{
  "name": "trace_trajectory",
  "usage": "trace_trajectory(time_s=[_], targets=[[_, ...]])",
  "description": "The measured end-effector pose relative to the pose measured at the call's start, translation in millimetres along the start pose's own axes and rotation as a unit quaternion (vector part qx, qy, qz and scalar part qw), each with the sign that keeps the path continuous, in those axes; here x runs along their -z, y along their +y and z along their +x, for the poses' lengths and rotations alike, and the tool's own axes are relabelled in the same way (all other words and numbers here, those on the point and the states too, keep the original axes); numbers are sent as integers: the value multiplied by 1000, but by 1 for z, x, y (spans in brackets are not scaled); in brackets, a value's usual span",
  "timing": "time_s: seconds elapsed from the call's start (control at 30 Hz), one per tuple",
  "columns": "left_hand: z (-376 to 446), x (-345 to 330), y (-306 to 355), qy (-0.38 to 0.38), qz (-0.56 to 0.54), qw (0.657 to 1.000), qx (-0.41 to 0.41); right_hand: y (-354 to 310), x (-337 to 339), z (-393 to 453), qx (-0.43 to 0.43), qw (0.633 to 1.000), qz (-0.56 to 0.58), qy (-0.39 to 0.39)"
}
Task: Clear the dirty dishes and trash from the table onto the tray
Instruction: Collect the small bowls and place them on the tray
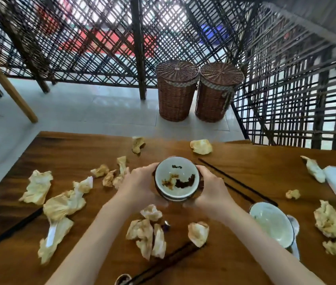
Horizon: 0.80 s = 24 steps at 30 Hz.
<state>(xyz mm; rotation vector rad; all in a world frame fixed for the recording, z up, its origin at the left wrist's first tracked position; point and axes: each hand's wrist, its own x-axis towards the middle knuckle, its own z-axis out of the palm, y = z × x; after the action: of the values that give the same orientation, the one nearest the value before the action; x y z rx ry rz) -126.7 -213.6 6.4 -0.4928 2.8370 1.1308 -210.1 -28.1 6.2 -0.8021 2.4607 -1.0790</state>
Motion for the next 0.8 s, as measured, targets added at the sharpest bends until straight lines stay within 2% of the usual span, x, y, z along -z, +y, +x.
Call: trace_trajectory(time_s=[0.13, 0.37, 0.57, 0.8], targets=[[41, -13, 4, 11, 39, 999, 12, 28, 8, 38, -16, 1000, 2, -7], [69, -37, -4, -16, 106, 994, 28, 56, -1, 57, -35, 999, 16, -24], [73, -43, -13, -13, 39, 999, 31, 61, -9, 60, -43, 998, 18, -31], [73, -50, -27, -58, -74, 995, 43, 63, -12, 57, -60, 997, 29, -50]])
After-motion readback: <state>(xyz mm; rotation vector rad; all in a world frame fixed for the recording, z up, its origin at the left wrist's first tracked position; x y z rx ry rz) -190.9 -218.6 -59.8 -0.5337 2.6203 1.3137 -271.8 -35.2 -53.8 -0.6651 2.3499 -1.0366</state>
